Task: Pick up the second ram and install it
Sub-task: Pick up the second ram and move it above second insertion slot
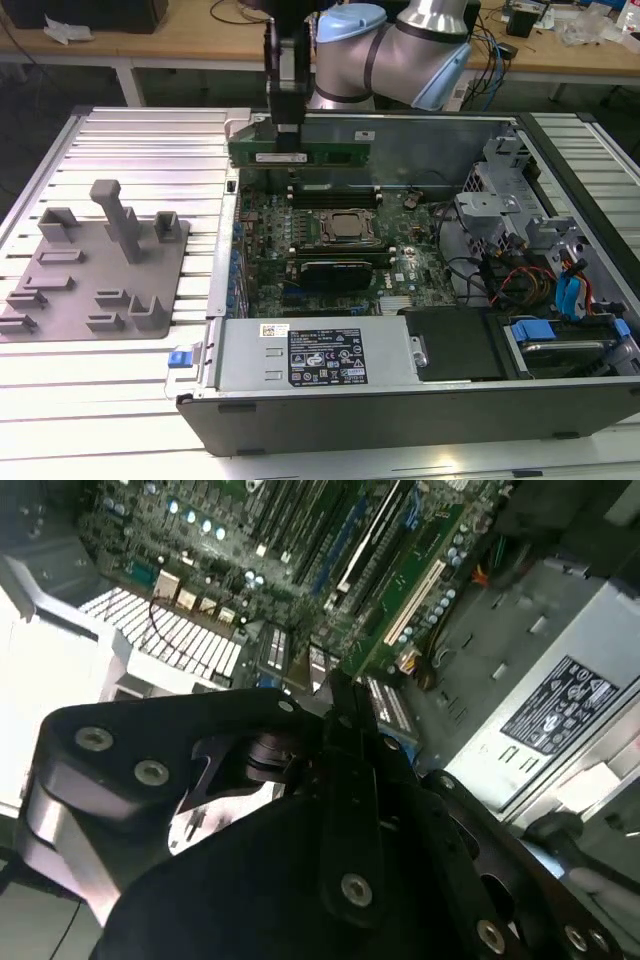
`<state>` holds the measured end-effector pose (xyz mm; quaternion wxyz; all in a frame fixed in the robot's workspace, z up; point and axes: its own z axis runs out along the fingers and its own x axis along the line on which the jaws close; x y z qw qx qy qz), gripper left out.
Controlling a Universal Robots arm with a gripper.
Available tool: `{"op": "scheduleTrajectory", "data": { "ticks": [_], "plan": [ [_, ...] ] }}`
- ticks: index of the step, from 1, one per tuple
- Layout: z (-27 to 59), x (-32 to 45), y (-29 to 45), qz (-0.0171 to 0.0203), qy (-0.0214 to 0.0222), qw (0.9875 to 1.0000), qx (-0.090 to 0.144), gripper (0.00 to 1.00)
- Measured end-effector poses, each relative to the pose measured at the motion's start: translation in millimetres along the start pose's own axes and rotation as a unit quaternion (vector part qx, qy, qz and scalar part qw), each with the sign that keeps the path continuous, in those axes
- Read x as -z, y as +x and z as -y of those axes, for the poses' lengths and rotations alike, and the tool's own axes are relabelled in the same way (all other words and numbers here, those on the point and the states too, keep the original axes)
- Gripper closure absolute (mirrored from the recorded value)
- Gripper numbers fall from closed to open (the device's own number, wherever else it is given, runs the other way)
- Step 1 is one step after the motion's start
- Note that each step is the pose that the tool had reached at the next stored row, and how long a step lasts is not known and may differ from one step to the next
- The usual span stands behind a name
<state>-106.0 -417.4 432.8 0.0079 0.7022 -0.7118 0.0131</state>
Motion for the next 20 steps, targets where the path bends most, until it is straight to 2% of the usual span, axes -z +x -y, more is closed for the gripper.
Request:
{"op": "scheduleTrajectory", "data": {
  "ticks": [3, 10, 15, 18, 20],
  "plan": [
    [15.4, -4.8, -4.7, 0.0001, 0.0000, 1.0000, 0.000, 0.91],
    [30.8, -10.7, -10.8, 0.0001, 0.0000, 1.0000, 0.000, 0.91],
    [50.3, -19.3, -22.3, 0.0001, 0.0000, 1.0000, 0.000, 0.91],
    [58.5, -27.3, -30.4, 0.0001, 0.0000, 1.0000, 0.000, 0.91],
    [60.1, -32.0, -32.8, 0.0001, 0.0000, 1.0000, 0.000, 0.91]
  ]
}}
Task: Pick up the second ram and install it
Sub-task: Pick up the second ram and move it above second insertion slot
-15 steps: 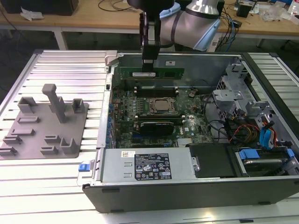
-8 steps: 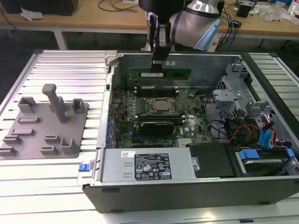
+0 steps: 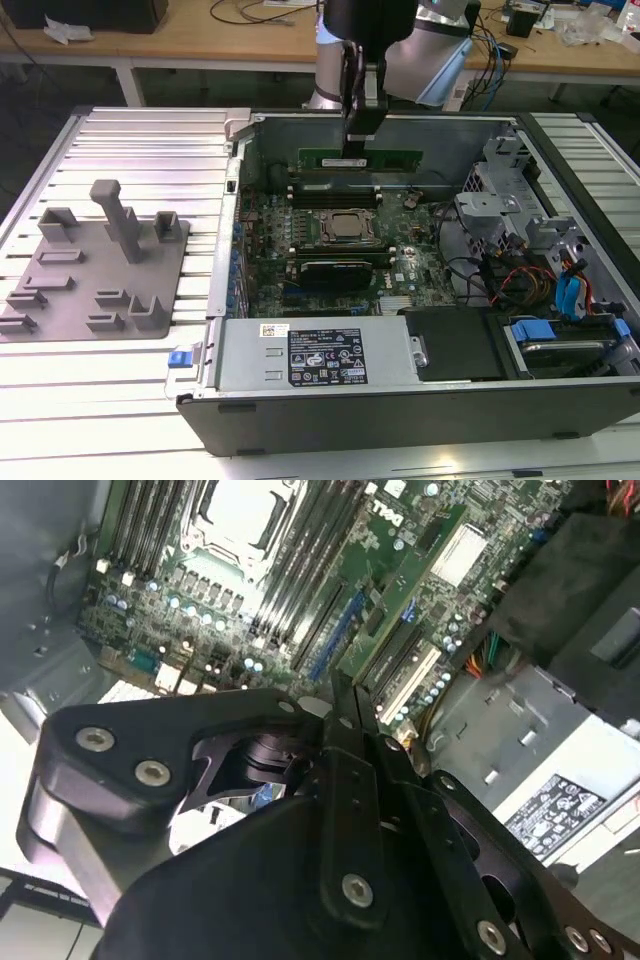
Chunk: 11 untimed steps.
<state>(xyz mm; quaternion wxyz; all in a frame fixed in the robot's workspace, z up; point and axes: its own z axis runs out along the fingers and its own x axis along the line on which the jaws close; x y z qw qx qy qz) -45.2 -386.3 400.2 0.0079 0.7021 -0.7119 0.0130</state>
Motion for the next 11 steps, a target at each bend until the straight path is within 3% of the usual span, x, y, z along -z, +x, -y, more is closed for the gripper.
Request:
{"op": "scheduleTrajectory", "data": {
  "ticks": [4, 7, 11],
  "plan": [
    [0.3, -5.8, -3.8, 0.0000, 0.0000, 1.0000, 0.000, 0.91],
    [0.1, -14.9, -13.3, 0.0000, -0.0001, 1.0000, -0.005, 0.91],
    [0.1, -23.6, -18.5, 0.0000, -0.0004, 0.9999, -0.014, 0.91]
  ]
}}
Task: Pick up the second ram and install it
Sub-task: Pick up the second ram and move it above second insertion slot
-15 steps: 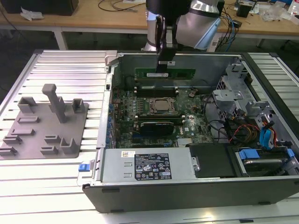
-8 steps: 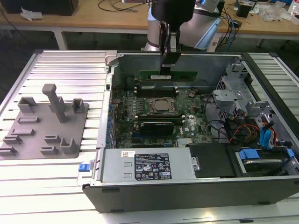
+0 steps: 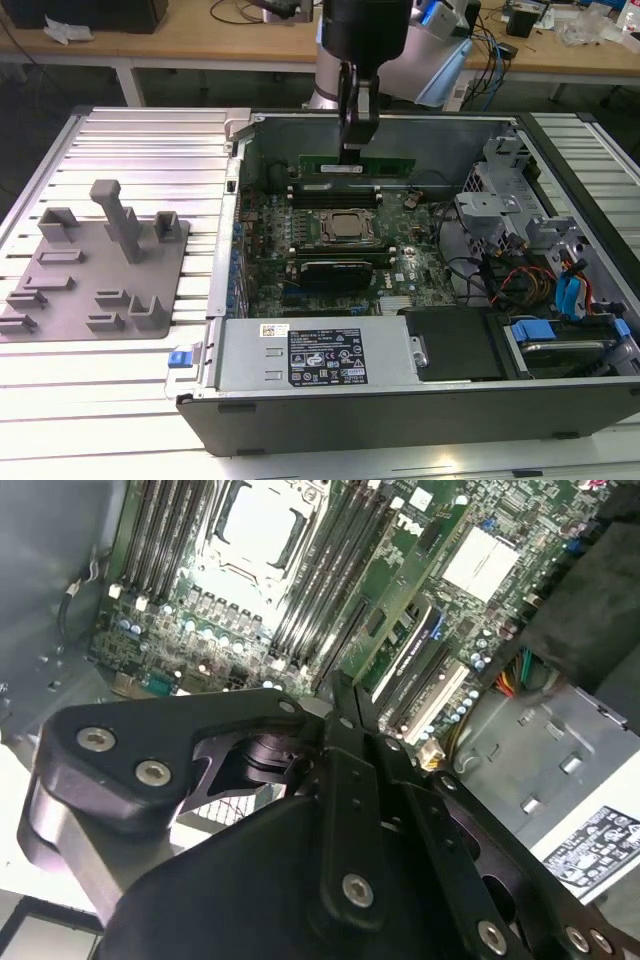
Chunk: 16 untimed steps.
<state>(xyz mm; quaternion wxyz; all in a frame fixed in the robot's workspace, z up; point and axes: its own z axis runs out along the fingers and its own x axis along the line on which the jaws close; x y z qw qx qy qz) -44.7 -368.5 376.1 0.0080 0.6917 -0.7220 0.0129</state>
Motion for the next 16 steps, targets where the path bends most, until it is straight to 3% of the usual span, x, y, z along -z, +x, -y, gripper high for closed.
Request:
{"op": "scheduleTrajectory", "data": {
  "ticks": [5, 10, 16],
  "plan": [
    [-0.2, -10.7, -1.3, -0.0001, -0.0002, 1.0000, -0.006, 0.91],
    [1.7, -33.3, -2.8, -0.0002, -0.0003, 1.0000, -0.009, 0.91],
    [1.9, -46.2, -4.9, -0.0001, -0.0003, 1.0000, -0.009, 0.91]
  ]
}}
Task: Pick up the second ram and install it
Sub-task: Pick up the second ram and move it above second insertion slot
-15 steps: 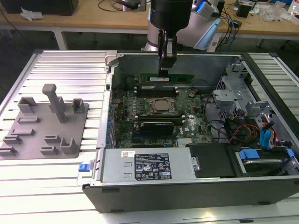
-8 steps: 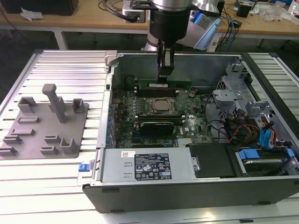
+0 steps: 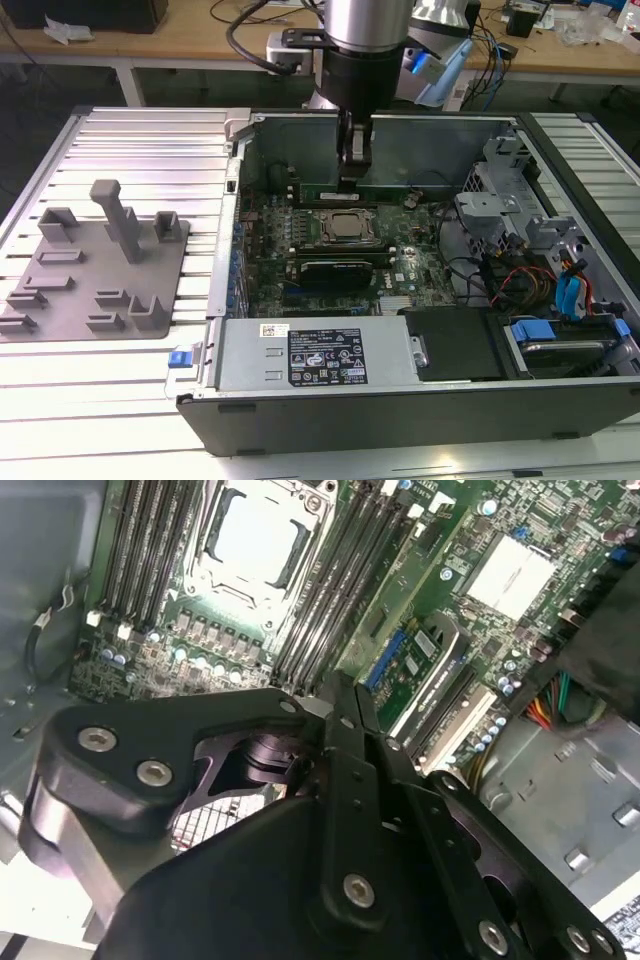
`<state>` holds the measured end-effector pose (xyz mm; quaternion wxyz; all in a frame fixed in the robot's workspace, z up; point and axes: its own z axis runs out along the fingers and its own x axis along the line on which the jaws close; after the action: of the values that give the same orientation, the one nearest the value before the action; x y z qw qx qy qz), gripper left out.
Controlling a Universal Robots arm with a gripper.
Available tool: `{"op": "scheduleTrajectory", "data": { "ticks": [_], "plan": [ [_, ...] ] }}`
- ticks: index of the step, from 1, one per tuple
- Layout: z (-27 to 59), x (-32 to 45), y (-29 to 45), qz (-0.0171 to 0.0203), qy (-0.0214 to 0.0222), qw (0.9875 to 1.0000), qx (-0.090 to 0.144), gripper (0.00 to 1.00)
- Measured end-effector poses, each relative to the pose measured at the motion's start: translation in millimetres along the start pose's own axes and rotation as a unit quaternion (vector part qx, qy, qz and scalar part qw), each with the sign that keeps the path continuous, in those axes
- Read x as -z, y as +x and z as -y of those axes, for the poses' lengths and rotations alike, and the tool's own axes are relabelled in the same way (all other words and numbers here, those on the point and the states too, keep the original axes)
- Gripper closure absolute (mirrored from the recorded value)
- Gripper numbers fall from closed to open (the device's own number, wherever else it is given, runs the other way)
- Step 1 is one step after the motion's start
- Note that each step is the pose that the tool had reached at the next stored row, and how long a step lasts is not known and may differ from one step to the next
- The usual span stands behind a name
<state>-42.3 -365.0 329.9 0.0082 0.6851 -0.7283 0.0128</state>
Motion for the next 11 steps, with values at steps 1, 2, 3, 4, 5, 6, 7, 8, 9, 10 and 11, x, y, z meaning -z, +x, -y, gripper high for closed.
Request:
{"op": "scheduleTrajectory", "data": {
  "ticks": [1, 2, 3, 4, 5, 6, 7, 8, 9, 10, 11],
  "plan": [
    [0.0, -3.3, -0.1, 0.0000, 0.0000, 1.0000, 0.000, 0.91],
    [0.0, -6.3, -0.2, 0.0000, 0.0000, 1.0000, 0.000, 0.91],
    [-0.1, -8.8, -0.4, 0.0001, 0.0000, 1.0000, 0.000, 0.91],
    [-0.1, -10.2, -0.4, 0.0000, 0.0001, 1.0000, 0.000, 0.91],
    [-0.1, -15.5, -0.6, 0.0000, 0.0000, 1.0000, 0.000, 0.91],
    [-0.1, -17.8, -0.7, 0.0000, 0.0001, 1.0000, 0.000, 0.91],
    [-0.1, -19.3, -0.8, 0.0000, 0.0000, 1.0000, 0.000, 0.91],
    [-0.2, -22.0, -1.1, 0.0000, 0.0000, 1.0000, 0.000, 0.91],
    [-0.2, -23.6, -1.1, 0.0001, 0.0000, 1.0000, 0.000, 0.91],
    [-0.2, -26.5, -1.3, 0.0000, 0.0000, 1.0000, 0.001, 0.91],
    [-0.3, -29.0, -1.5, 0.0000, 0.0001, 1.0000, 0.002, 0.91]
  ]
}}
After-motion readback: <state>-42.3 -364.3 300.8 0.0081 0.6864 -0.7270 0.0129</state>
